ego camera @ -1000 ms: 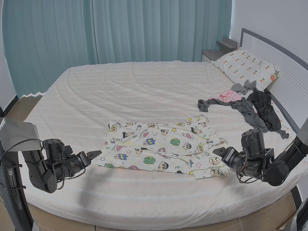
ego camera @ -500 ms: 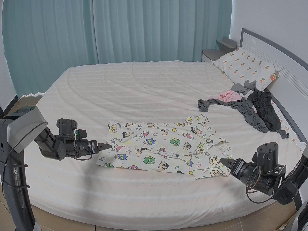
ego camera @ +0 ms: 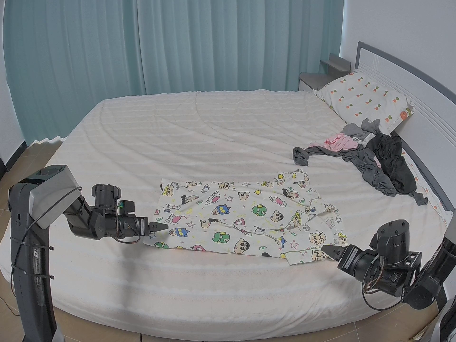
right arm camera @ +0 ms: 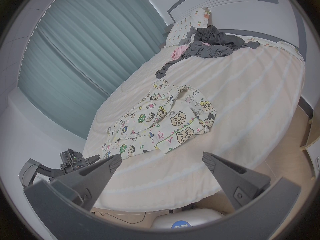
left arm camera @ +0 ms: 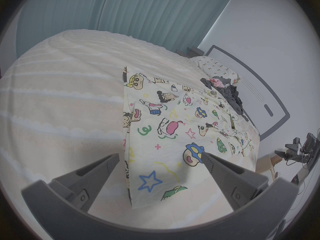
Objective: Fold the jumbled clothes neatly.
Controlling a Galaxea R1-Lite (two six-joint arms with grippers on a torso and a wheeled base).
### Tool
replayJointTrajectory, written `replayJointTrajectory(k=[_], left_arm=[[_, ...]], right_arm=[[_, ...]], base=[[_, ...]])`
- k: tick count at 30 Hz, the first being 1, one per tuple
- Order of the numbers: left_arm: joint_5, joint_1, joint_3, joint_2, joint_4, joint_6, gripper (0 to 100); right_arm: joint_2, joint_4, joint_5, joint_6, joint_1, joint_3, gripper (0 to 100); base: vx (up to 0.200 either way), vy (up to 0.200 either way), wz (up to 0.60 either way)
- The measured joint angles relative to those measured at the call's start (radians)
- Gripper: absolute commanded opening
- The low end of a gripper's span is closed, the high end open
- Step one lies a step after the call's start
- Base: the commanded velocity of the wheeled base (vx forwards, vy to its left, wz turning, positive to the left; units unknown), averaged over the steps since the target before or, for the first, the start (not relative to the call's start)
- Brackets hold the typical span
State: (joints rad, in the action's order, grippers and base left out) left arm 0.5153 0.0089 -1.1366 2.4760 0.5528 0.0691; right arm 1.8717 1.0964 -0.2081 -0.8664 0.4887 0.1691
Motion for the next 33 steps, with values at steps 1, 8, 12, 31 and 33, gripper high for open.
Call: replayJointTrajectory(k=[1, 8, 12, 31, 33], left_arm=[[0.000, -0.002, -0.002, 0.004, 0.000, 0.001, 100], [0.001, -0.019, -0.011, 0.027, 0.003, 0.009, 0], [0.001, -0.019, -0.012, 0.030, 0.004, 0.013, 0], [-0.009, -0.009, 0.079, -0.018, 0.003, 0.009, 0], [-0.009, -0.009, 0.097, -0.029, 0.002, 0.005, 0]], right_arm=[[0.002, 0.000, -0.001, 0.000, 0.001, 0.000, 100], [0.018, 0.001, 0.000, 0.000, 0.003, 0.000, 100], [0.026, 0.001, -0.001, 0.000, 0.008, 0.000, 100], [0.054, 0.053, 0.000, -0.001, 0.019, -0.012, 100], [0.055, 0.053, 0.001, -0.001, 0.019, -0.013, 100]], base=[[0.000, 0.000, 0.00], [0.000, 0.000, 0.00], [0.000, 0.000, 0.00], [0.000, 0.000, 0.00], [0.000, 0.000, 0.00]])
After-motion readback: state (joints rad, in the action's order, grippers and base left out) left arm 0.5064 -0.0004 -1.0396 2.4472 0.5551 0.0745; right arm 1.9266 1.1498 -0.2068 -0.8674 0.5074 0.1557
